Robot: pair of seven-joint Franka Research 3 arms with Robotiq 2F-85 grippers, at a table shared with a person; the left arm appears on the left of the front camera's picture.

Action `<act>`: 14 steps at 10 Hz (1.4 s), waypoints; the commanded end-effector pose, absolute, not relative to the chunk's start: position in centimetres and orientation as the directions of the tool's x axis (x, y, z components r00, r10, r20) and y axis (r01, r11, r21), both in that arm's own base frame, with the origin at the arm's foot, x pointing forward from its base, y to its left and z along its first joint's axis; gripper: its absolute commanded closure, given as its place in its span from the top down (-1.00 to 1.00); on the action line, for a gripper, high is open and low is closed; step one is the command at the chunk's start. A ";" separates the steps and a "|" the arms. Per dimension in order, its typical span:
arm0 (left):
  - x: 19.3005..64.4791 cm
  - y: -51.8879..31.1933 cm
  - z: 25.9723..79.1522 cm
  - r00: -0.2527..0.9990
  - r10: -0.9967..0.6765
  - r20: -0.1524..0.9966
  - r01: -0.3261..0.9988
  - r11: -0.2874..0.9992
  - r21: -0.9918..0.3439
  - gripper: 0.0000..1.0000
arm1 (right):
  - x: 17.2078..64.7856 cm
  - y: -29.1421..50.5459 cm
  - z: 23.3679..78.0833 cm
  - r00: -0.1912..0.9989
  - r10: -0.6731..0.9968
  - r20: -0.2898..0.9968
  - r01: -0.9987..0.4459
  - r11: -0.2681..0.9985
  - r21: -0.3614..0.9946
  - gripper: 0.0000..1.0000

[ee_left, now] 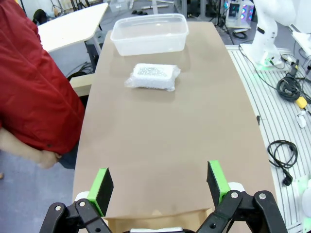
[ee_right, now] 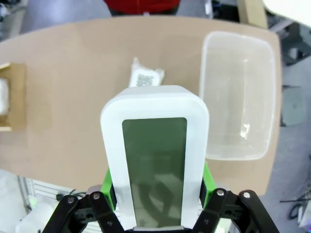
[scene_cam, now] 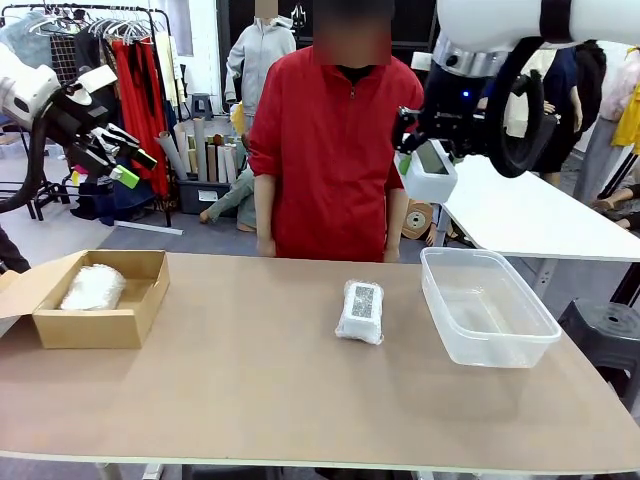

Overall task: Separate and place wrapped and unwrapped clocks.
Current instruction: If the picked Digital clock is wrapped, place it in the Package Box ; if not, place it in the Organizing box.

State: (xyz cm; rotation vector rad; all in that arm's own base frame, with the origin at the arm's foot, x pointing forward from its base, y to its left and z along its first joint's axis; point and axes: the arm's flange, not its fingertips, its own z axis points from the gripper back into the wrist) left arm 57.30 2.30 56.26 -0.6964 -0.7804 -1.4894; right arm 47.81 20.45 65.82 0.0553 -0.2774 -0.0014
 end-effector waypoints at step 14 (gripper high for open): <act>57.2 2.3 56.1 -0.079 -0.592 0.802 0.997 -0.033 0.074 1.00 | 48.7 19.3 61.1 0.964 -0.016 0.267 -0.022 0.990 0.136 -0.20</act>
